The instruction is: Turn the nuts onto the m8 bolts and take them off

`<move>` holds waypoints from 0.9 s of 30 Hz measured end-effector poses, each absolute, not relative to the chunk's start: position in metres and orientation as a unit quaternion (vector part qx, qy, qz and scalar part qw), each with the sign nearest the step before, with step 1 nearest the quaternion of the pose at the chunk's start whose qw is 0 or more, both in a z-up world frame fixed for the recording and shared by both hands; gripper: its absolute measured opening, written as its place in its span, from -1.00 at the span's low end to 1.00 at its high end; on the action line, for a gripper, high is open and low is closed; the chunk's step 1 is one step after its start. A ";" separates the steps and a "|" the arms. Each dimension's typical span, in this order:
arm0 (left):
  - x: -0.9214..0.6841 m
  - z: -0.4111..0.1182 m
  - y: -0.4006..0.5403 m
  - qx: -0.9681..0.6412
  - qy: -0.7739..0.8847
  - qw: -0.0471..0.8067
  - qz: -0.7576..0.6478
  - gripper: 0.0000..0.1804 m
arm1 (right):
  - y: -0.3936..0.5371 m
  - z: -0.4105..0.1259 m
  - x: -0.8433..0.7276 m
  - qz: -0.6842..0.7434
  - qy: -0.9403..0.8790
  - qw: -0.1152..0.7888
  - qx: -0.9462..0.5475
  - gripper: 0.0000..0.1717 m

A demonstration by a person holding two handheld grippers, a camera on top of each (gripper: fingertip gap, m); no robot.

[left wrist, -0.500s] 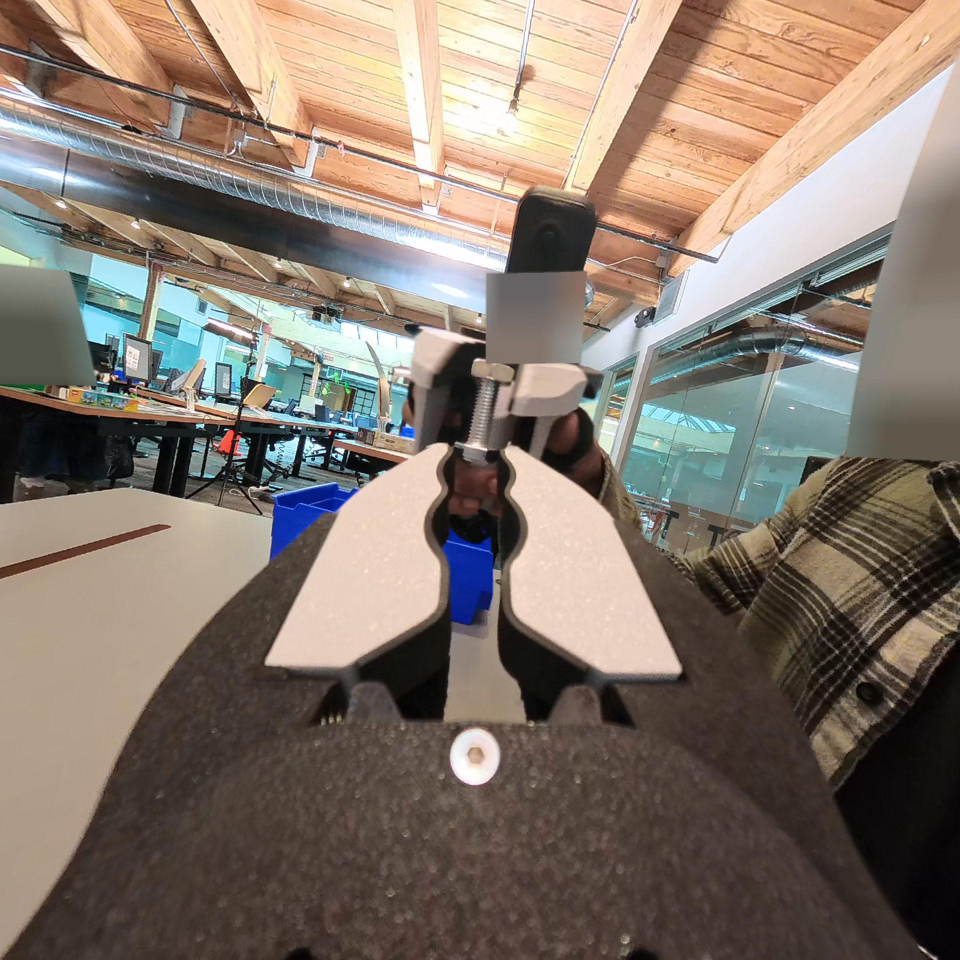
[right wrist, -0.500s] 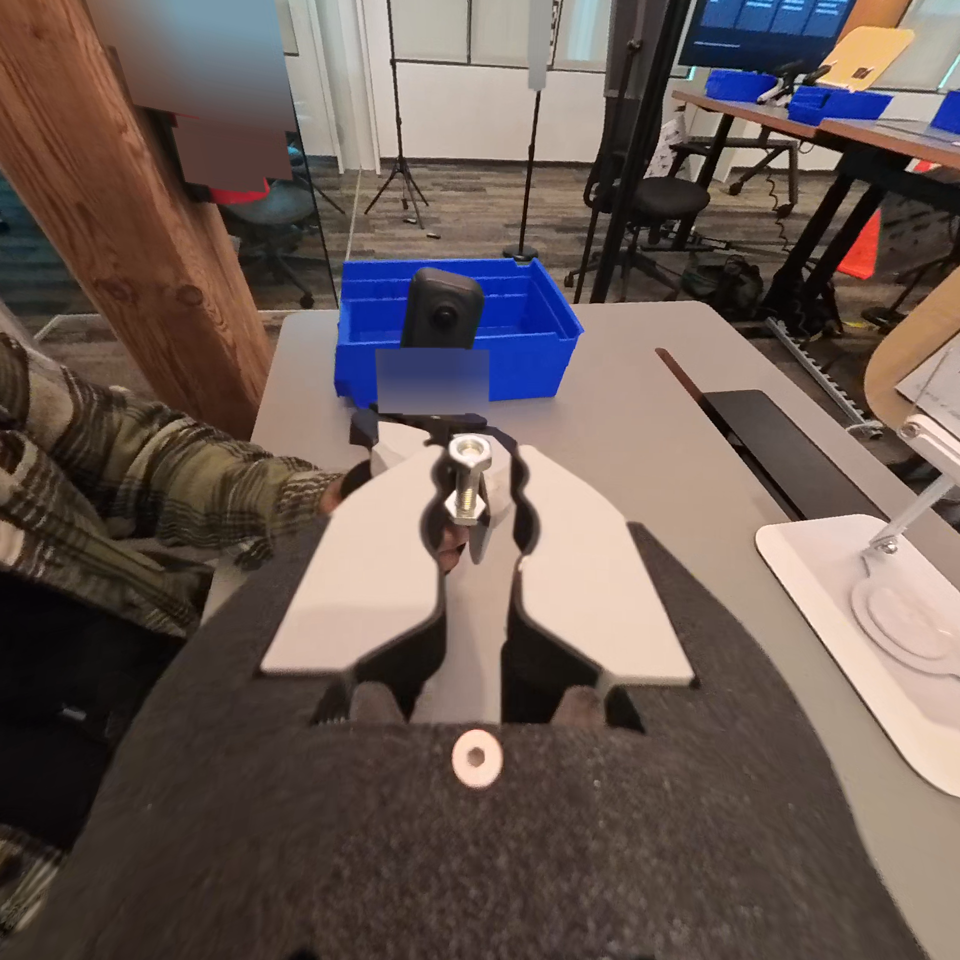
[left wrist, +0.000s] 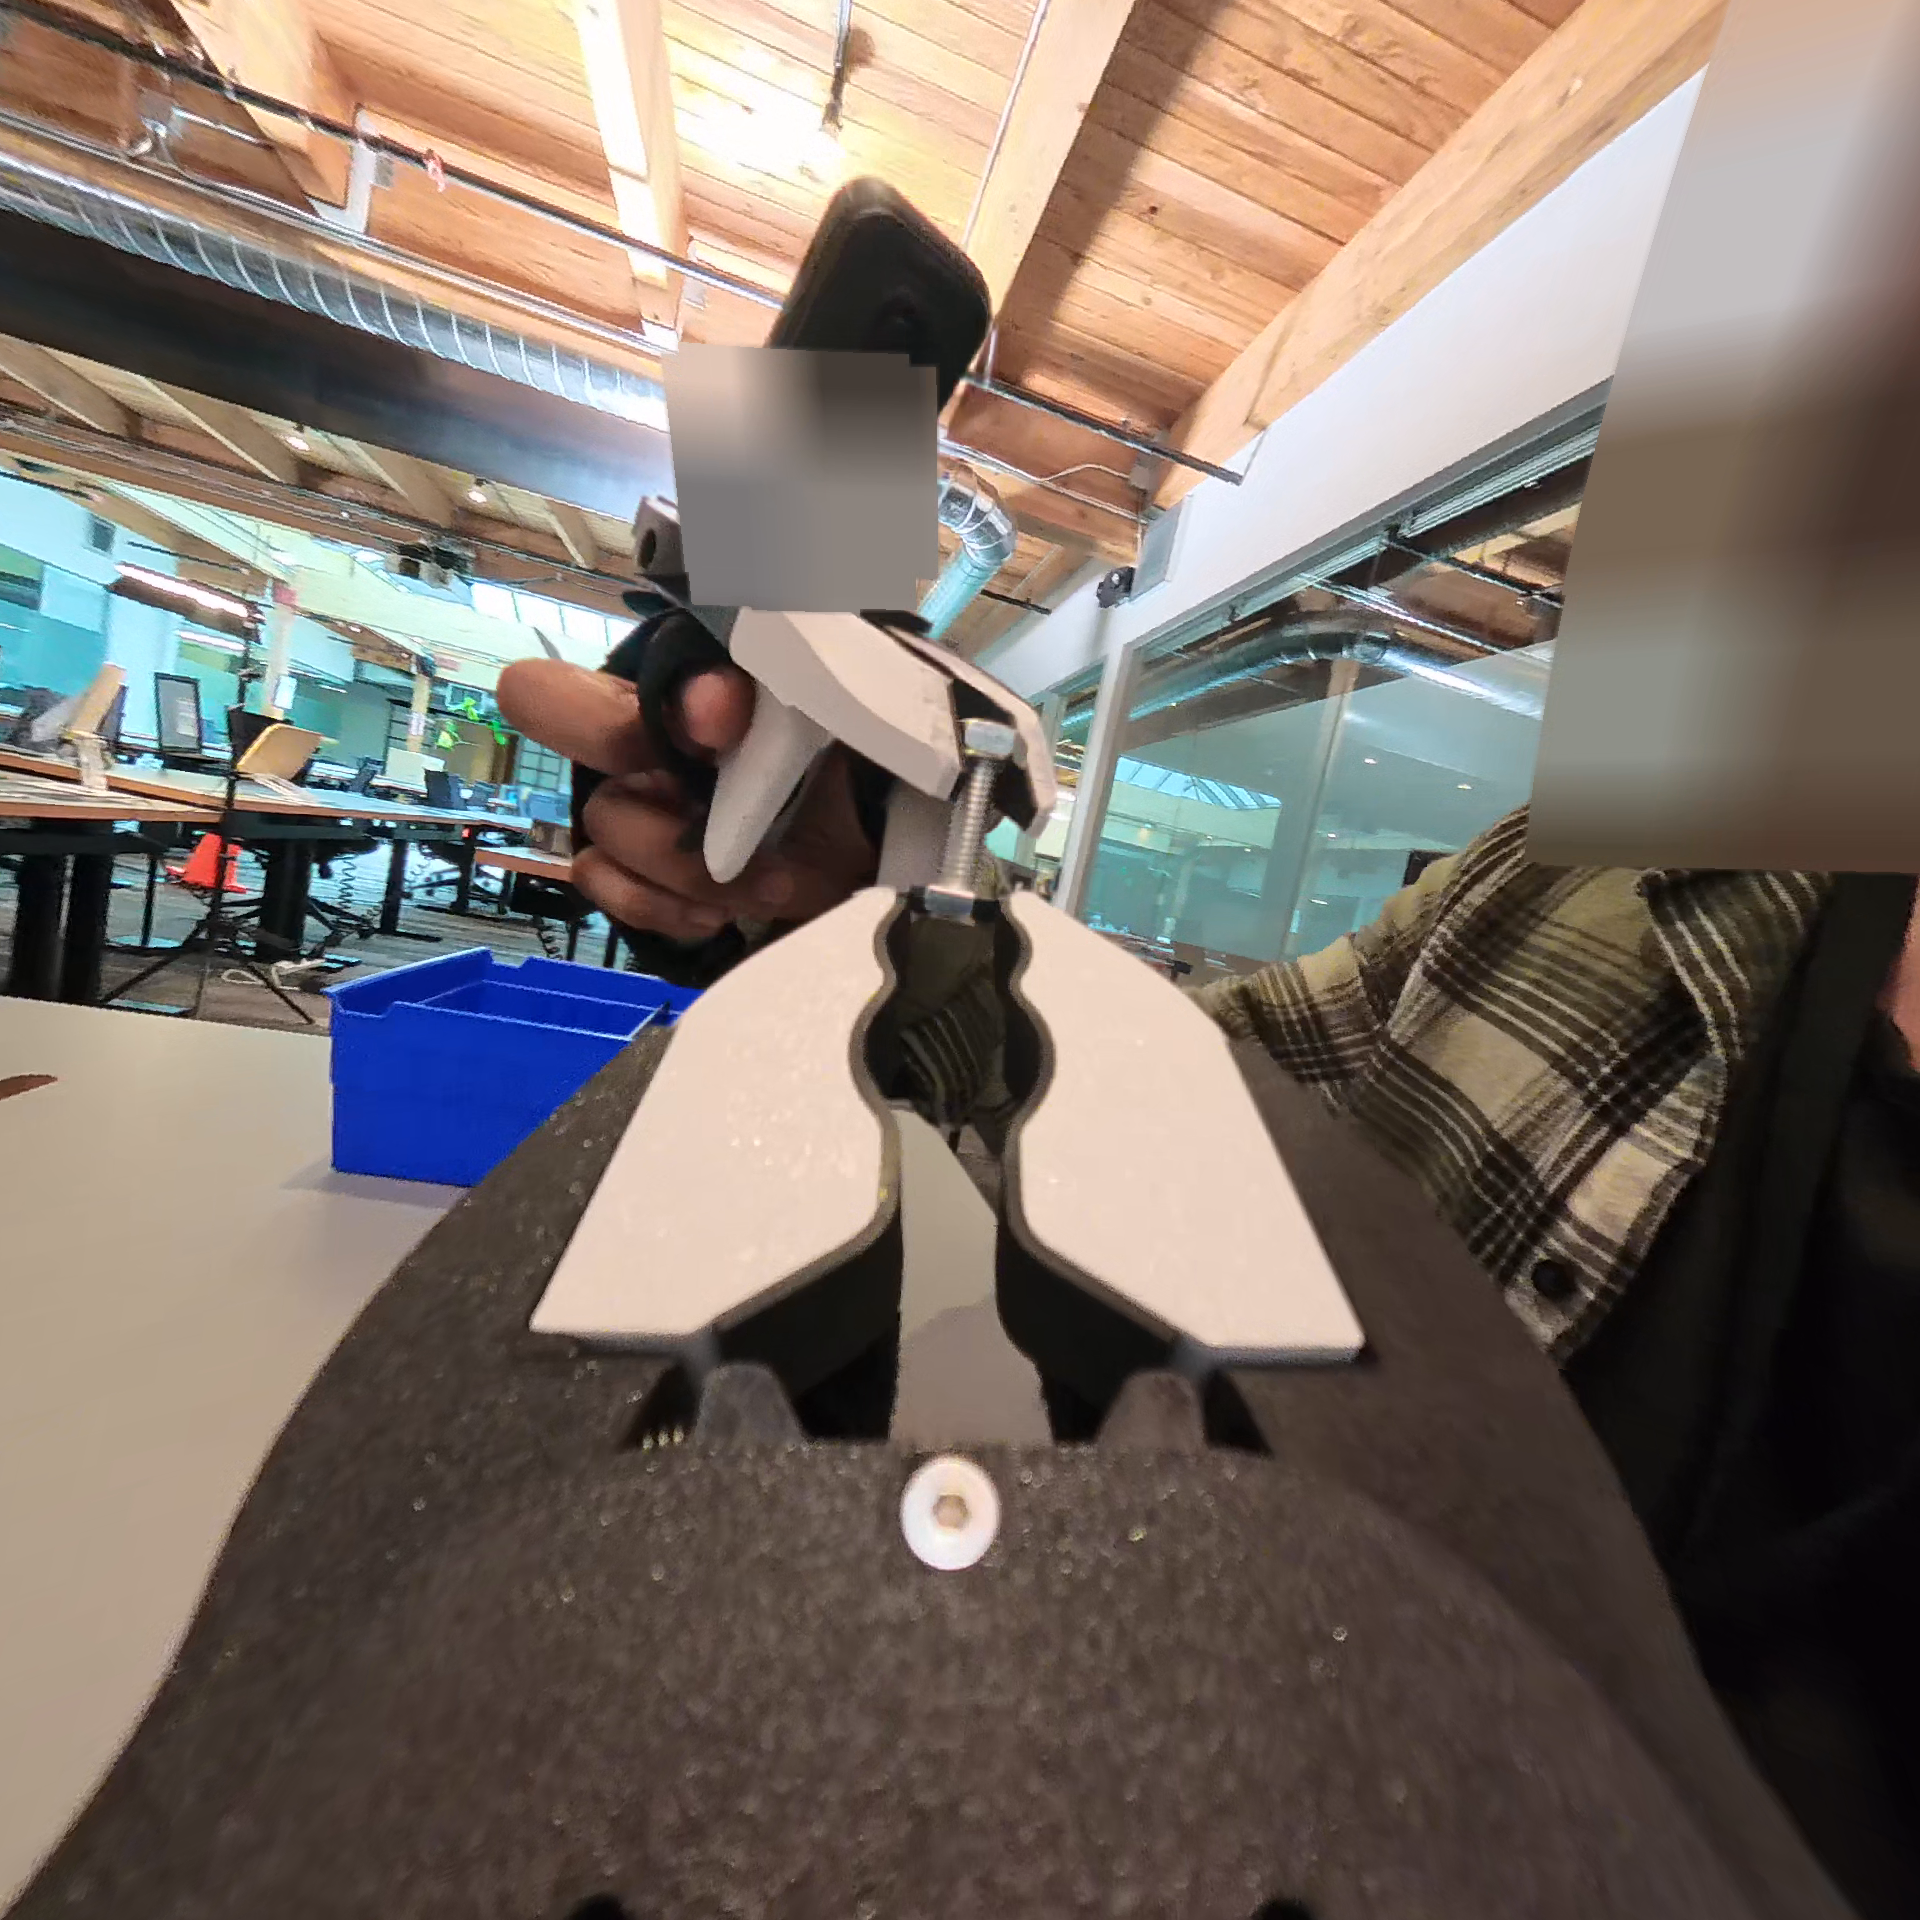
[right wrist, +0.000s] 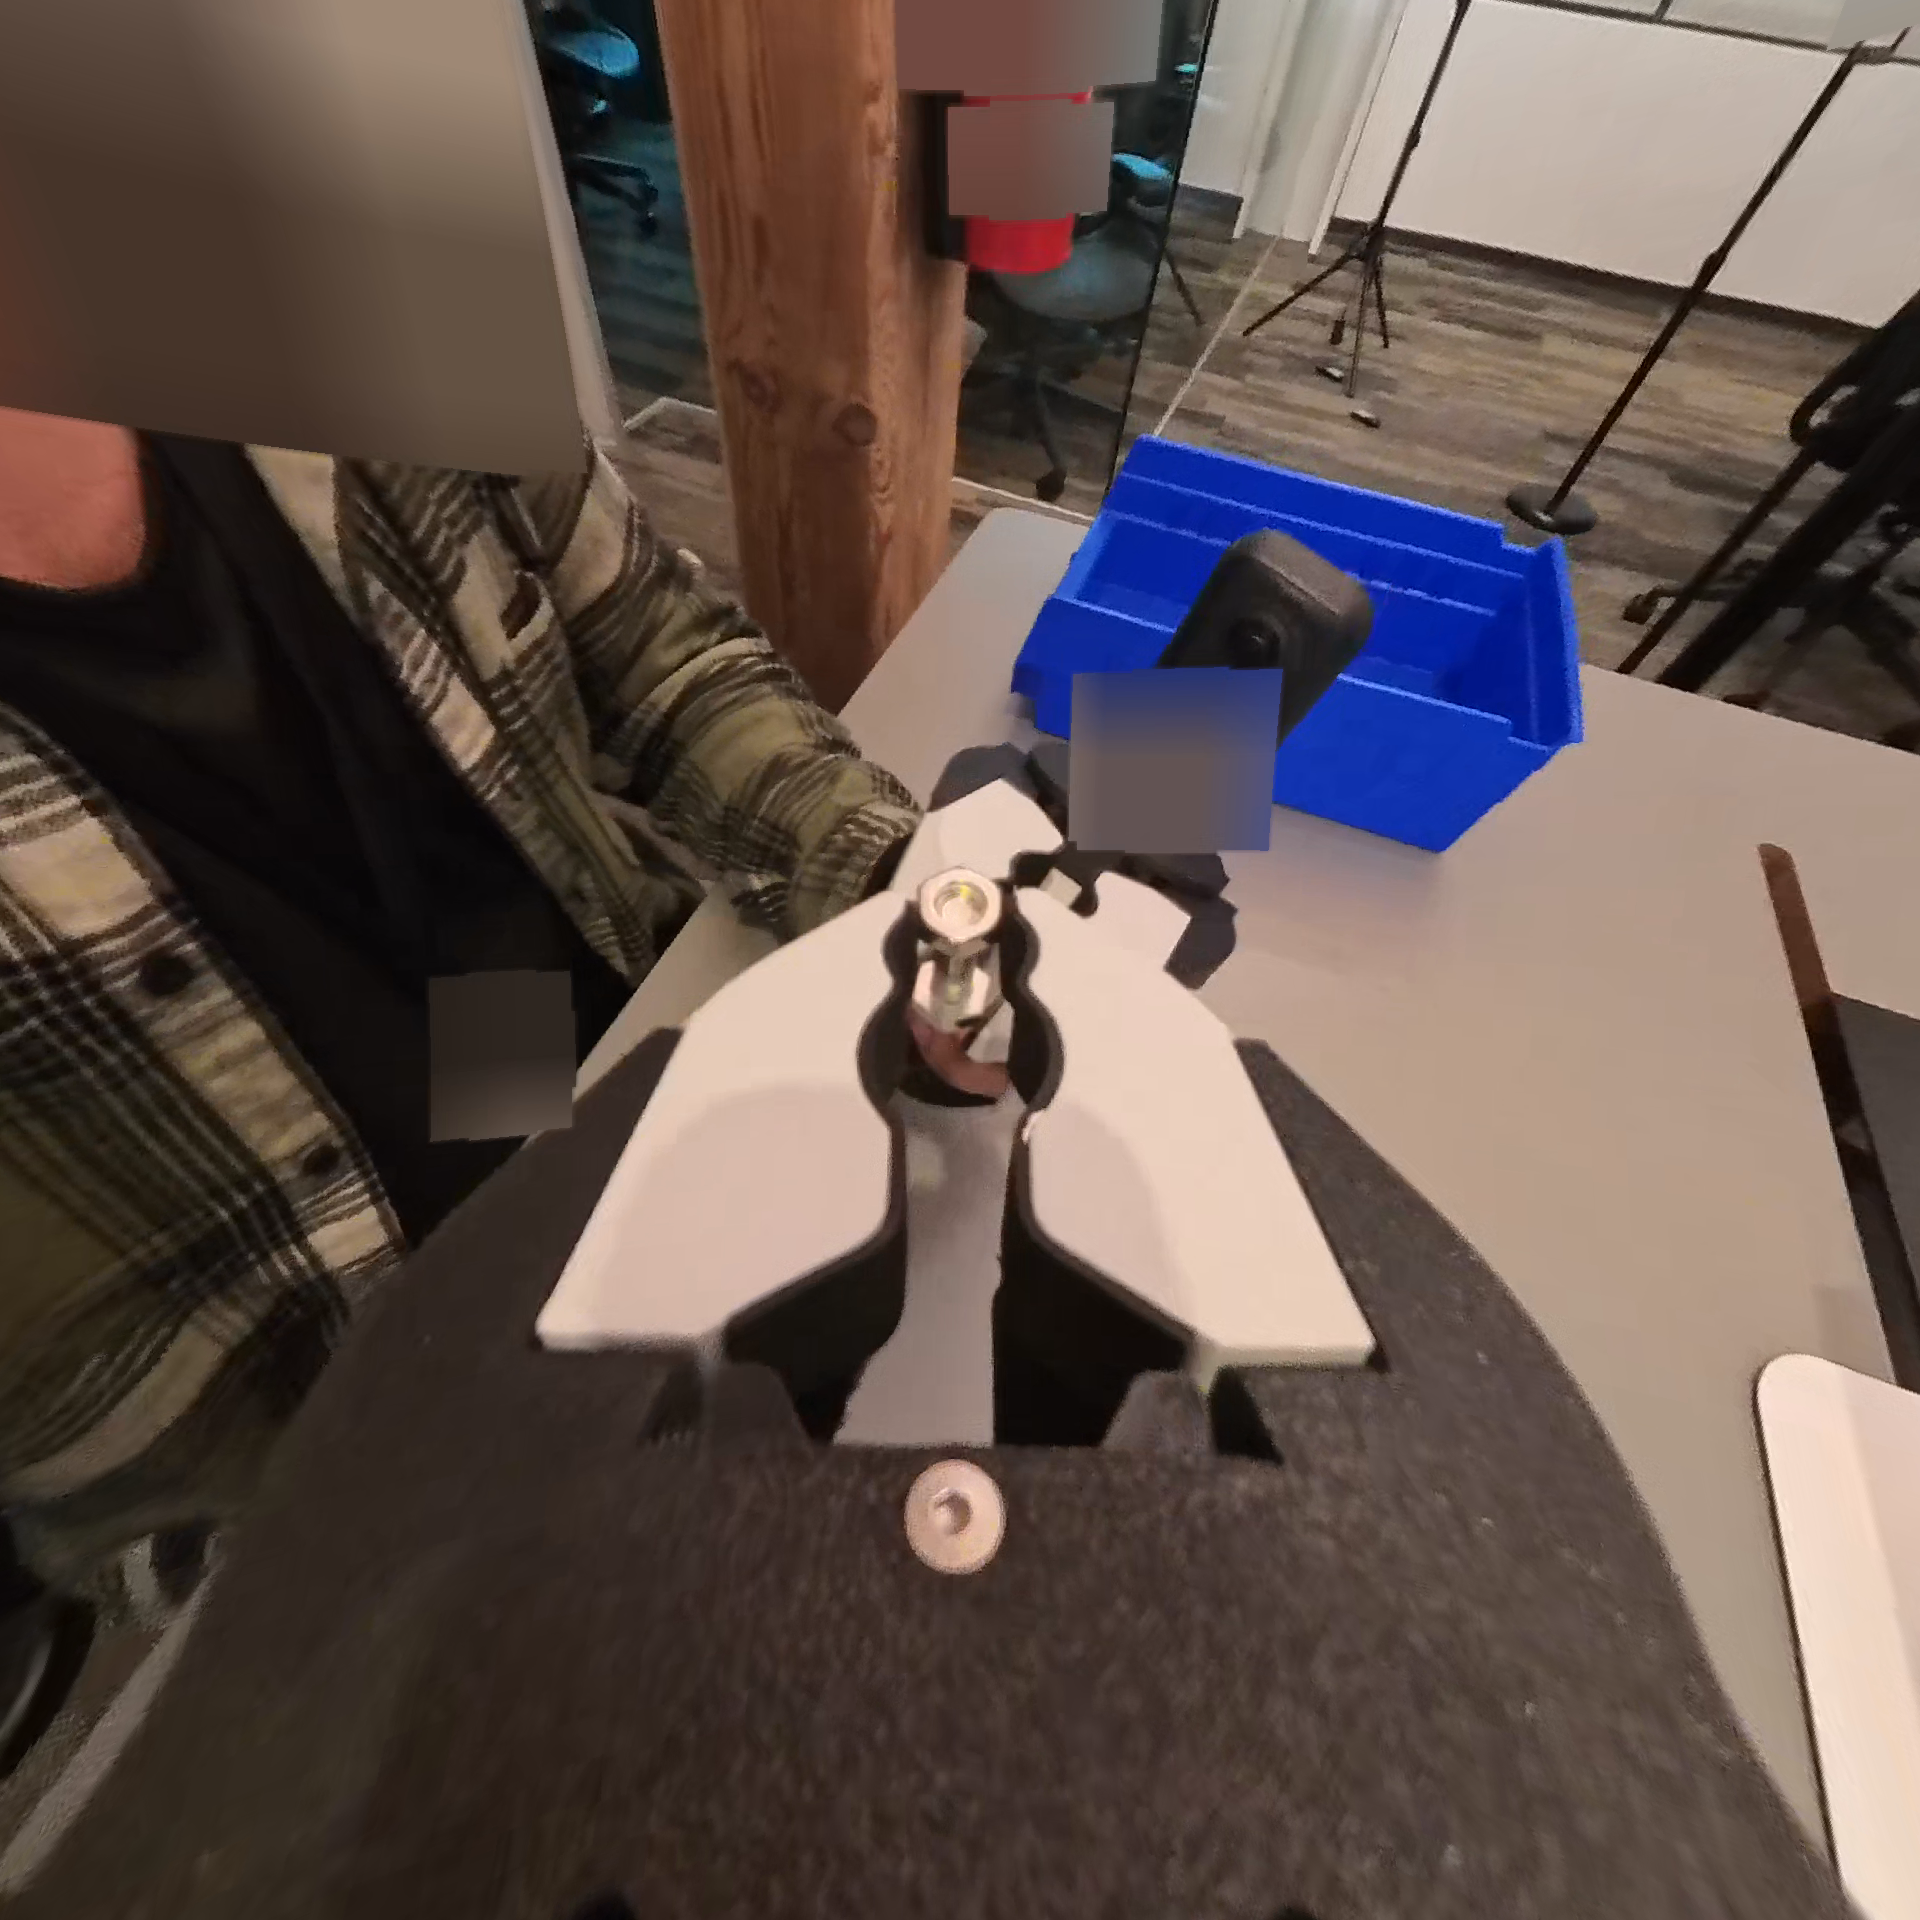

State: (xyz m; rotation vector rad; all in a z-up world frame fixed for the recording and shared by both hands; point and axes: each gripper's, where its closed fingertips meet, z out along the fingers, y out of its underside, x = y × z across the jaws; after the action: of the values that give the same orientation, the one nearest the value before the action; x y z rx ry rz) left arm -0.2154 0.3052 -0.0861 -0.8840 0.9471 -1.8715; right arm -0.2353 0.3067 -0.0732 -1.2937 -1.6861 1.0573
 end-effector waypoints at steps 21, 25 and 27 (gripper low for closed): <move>-0.224 -0.083 0.319 -0.361 0.344 0.446 -0.743 -0.83 | 0.356 -0.052 -0.220 0.359 -0.467 0.518 -0.620 0.00; -0.223 -0.084 0.320 -0.363 0.344 0.447 -0.742 -0.83 | 0.352 -0.057 -0.233 0.357 -0.473 0.512 -0.622 -0.07; -0.223 -0.084 0.320 -0.365 0.343 0.449 -0.740 -0.84 | 0.347 -0.058 -0.236 0.360 -0.479 0.506 -0.620 -0.16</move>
State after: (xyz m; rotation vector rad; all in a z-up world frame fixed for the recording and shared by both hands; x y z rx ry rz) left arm -0.2231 0.3200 -0.0838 -0.9026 0.8498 -1.8307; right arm -0.2365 0.3474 -0.0578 -1.4964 -1.1550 0.8694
